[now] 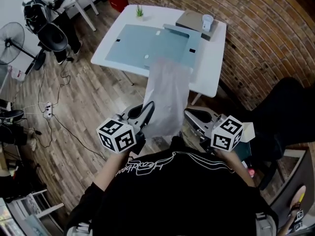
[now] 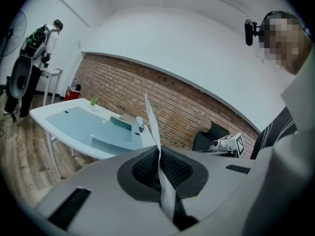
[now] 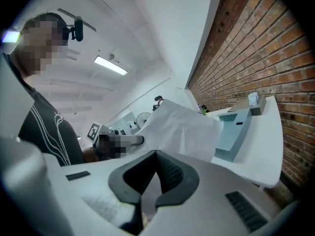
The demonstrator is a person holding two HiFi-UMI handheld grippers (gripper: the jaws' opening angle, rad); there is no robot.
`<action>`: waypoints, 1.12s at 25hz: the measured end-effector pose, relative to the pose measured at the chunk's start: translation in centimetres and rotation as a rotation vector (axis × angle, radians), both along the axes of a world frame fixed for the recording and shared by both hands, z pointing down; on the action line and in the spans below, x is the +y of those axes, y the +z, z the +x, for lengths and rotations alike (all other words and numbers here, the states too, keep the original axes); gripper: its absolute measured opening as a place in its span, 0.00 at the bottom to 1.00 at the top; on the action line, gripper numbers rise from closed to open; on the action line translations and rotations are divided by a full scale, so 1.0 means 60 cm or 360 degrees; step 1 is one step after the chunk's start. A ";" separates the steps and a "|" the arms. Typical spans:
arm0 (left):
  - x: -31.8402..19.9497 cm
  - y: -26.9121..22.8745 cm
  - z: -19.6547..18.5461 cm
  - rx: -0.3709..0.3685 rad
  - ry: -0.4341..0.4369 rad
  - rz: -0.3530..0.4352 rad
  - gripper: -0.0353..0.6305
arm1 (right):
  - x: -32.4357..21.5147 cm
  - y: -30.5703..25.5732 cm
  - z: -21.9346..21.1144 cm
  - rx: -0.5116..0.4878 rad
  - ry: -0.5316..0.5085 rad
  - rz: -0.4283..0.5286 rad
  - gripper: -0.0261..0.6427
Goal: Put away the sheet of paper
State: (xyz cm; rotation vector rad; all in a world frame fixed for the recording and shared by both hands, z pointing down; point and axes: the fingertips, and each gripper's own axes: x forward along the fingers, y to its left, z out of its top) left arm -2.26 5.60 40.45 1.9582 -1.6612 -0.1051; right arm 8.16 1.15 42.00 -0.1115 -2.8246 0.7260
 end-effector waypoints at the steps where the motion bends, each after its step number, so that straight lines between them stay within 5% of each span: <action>1: -0.020 -0.002 -0.009 -0.0011 -0.0003 0.0004 0.10 | -0.021 -0.001 -0.010 -0.0013 -0.0004 -0.0001 0.04; 20: -0.223 0.002 -0.173 0.0030 -0.0079 0.0058 0.10 | -0.233 -0.026 -0.115 -0.0030 0.0047 0.0080 0.04; 28: -0.280 0.019 -0.288 0.0074 0.0070 0.0002 0.10 | -0.272 -0.045 -0.210 -0.0020 0.0236 0.0094 0.04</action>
